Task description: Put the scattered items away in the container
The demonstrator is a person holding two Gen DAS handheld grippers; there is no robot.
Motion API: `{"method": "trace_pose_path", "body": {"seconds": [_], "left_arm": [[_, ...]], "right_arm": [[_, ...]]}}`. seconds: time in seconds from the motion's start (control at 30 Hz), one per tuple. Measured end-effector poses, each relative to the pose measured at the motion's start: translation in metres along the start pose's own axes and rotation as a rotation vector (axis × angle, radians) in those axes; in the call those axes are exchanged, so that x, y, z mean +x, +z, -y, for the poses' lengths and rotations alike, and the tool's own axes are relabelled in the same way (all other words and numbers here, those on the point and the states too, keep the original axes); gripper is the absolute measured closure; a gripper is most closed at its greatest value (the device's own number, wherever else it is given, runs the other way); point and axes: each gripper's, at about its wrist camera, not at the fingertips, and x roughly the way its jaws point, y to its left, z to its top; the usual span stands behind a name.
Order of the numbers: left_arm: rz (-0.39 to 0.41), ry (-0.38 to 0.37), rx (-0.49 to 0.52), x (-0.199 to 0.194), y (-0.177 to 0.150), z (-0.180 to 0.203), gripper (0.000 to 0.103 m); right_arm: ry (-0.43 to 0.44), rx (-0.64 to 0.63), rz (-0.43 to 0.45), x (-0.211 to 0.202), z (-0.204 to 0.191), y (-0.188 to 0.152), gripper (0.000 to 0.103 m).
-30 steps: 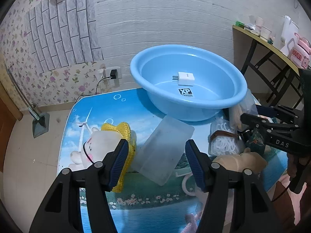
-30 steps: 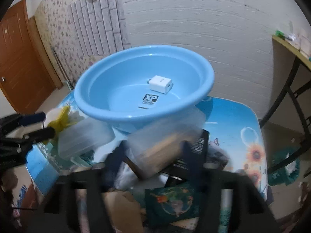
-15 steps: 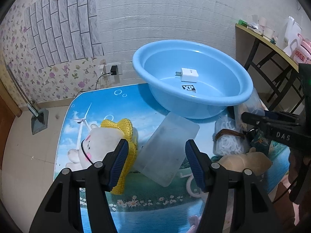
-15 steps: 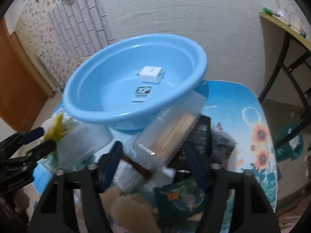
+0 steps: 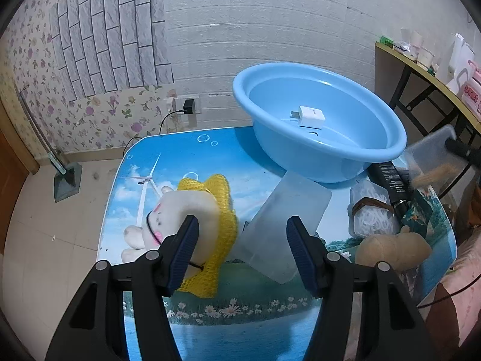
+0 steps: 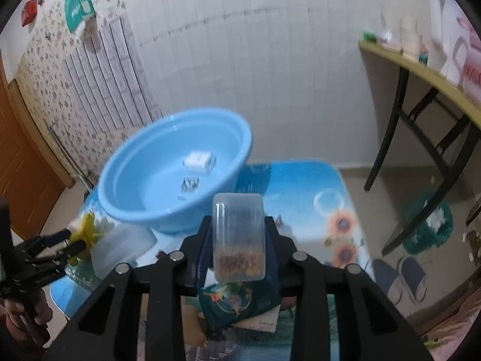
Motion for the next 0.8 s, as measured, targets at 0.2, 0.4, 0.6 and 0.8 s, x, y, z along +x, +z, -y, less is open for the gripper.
{"method": "trace_pose_path", "body": {"seconds": [0.2, 0.4, 0.6, 0.8], "left_arm": [[0.029, 0.01, 0.008, -0.012, 0.003, -0.005, 0.041], [0.041, 0.064, -0.002, -0.013, 0.003, -0.017, 0.034], [0.003, 0.086, -0.04, 0.003, 0.0, -0.032, 0.026], [-0.028, 0.063, -0.066, 0.023, -0.006, -0.037, 0.018]], "right_arm": [[0.028, -0.021, 0.106, -0.028, -0.013, 0.021, 0.072], [0.105, -0.05, 0.142, -0.022, -0.033, 0.04, 0.072], [0.152, -0.078, 0.101, 0.013, -0.052, 0.044, 0.072], [0.176, -0.1, 0.016, 0.045, -0.064, 0.037, 0.071]]}}
